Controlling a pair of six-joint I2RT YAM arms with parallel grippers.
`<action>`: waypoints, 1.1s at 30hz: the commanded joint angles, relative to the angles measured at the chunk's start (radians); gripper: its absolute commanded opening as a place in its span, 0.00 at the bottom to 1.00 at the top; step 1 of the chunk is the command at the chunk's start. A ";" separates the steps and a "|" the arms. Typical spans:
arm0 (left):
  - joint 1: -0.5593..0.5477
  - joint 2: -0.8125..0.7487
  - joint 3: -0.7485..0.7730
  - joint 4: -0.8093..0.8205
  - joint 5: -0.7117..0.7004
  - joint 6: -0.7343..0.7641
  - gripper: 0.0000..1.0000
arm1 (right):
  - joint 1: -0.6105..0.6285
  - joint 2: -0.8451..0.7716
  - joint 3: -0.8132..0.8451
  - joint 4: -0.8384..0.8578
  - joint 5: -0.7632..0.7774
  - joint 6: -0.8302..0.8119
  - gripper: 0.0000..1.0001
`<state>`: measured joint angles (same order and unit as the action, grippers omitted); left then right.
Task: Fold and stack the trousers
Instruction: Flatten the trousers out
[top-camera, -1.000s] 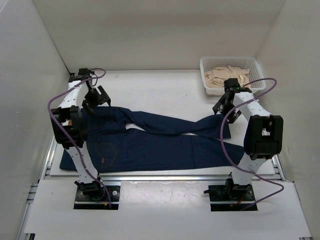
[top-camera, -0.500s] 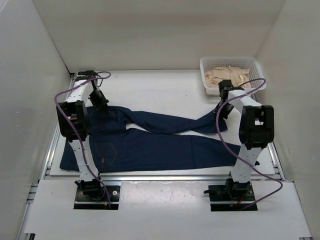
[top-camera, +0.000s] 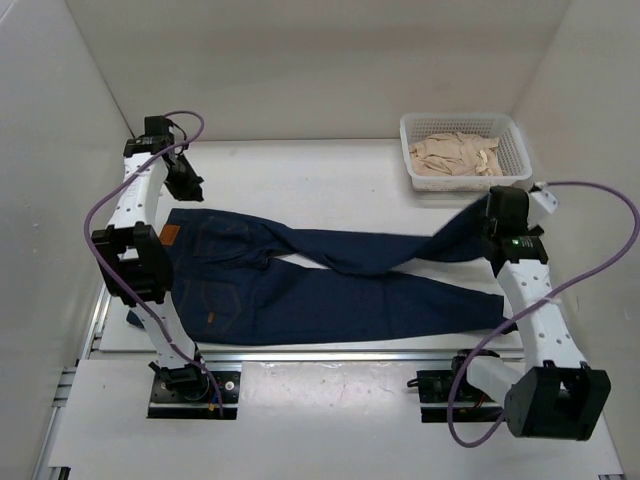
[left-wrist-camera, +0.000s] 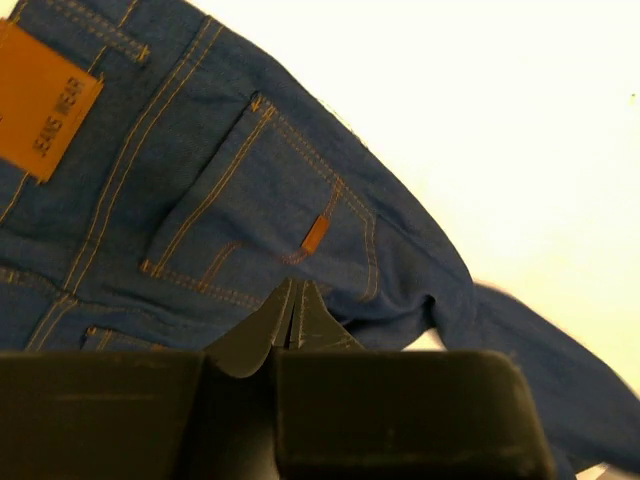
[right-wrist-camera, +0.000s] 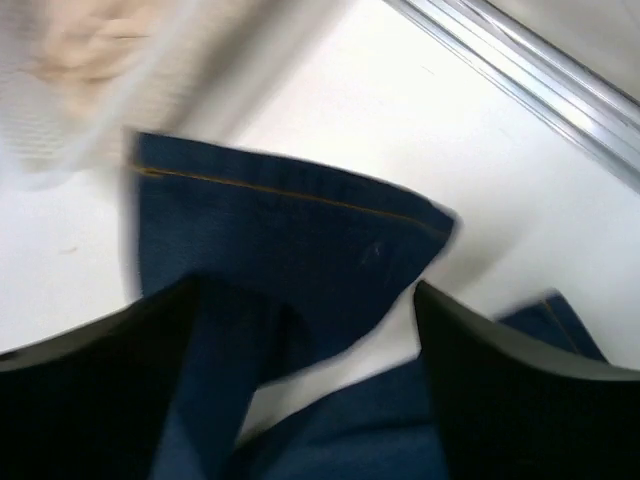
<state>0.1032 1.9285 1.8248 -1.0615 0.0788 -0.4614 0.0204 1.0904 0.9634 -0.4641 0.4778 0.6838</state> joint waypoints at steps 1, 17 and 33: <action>0.013 -0.054 -0.051 0.009 0.025 -0.006 0.10 | -0.056 0.066 -0.114 0.003 0.067 0.061 0.99; -0.007 -0.052 -0.064 0.000 0.055 0.003 0.10 | -0.102 0.495 0.288 -0.277 -0.248 -0.072 0.76; -0.007 -0.060 -0.073 0.000 0.055 0.021 0.10 | -0.149 0.821 0.340 -0.257 -0.311 -0.001 0.51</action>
<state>0.1017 1.9240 1.7538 -1.0687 0.1169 -0.4519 -0.1307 1.8820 1.3106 -0.7361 0.1852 0.6662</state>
